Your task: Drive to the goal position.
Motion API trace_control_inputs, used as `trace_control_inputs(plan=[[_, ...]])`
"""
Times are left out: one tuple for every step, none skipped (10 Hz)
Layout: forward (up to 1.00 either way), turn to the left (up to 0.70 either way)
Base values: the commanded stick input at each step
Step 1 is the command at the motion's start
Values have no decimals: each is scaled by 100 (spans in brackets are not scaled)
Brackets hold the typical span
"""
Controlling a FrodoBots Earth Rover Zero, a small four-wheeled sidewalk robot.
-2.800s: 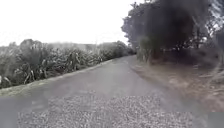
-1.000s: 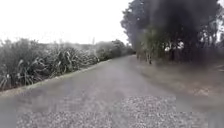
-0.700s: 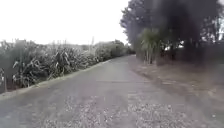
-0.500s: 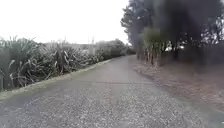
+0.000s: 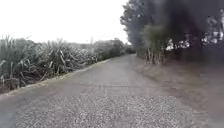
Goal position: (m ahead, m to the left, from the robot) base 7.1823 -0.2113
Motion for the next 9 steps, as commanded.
trace_control_inputs(plan=[[85, 7], [85, 1], [85, 4], [85, 8], [85, 6], [85, 3], [85, 2], [85, 0], [85, 0]])
